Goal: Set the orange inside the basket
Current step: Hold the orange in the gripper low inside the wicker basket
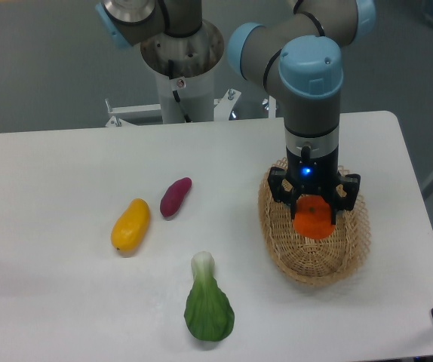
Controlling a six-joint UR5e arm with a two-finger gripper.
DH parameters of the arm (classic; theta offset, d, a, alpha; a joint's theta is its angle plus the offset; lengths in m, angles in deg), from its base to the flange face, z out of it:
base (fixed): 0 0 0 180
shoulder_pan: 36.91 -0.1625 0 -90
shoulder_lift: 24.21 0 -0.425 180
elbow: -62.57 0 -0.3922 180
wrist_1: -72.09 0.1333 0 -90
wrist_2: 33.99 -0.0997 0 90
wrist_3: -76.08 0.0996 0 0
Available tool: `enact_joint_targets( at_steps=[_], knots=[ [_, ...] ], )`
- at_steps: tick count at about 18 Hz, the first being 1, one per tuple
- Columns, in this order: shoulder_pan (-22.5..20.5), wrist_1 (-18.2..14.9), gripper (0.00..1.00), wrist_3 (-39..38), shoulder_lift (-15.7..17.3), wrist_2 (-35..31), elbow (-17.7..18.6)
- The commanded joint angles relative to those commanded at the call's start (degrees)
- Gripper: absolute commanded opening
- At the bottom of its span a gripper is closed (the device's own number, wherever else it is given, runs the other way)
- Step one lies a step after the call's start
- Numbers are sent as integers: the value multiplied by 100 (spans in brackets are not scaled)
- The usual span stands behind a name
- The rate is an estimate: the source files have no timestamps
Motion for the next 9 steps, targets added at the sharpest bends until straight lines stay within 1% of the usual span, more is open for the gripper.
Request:
enact_joint_targets(
  at_steps=[3, 9],
  knots=[
    [0, 26, 62, 0, 0, 0, 61],
    [-26, 9, 62, 79, 9, 9, 62]
  ],
)
